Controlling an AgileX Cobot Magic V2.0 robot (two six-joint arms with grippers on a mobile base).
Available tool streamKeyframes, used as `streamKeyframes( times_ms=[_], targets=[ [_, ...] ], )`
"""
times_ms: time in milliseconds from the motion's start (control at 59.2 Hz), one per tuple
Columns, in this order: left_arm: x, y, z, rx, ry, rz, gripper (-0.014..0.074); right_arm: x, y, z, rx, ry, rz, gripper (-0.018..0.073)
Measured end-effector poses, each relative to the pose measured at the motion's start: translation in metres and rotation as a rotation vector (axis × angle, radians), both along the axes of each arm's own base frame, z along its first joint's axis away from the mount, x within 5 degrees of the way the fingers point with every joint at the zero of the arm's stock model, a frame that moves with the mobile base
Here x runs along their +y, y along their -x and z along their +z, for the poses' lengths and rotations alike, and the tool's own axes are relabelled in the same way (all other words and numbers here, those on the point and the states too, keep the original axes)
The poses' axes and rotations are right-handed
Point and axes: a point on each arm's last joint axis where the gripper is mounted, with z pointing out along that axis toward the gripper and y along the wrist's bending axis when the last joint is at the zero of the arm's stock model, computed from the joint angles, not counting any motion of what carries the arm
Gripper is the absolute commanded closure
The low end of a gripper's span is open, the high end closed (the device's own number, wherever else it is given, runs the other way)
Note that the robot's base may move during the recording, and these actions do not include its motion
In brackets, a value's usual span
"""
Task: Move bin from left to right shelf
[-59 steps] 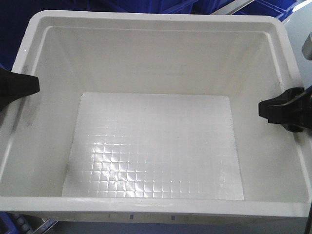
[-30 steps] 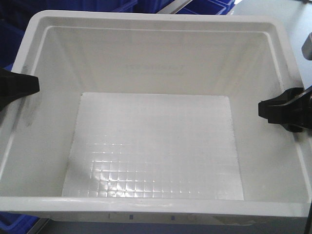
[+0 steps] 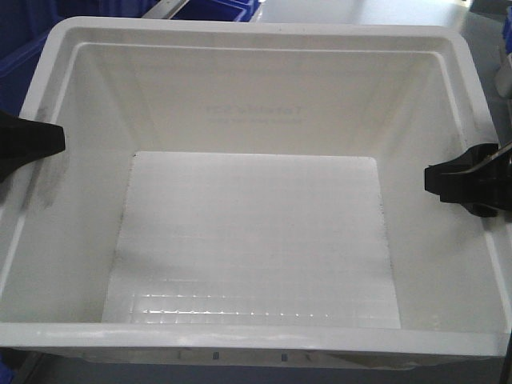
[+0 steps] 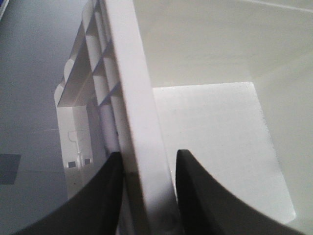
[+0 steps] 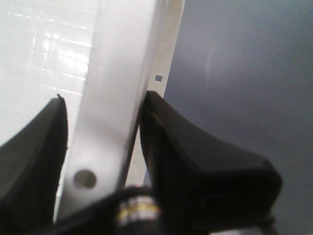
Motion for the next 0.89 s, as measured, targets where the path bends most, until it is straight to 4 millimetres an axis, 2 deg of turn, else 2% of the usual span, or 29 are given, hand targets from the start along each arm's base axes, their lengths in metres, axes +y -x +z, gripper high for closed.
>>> streamKeyframes(
  times_ms=[895],
  targets=[
    [0.0, 0.0, 0.0, 0.0, 0.0, 0.0, 0.0603, 0.0, 0.0001, -0.0001, 0.001, 0.0, 0.0, 0.0564]
  ],
)
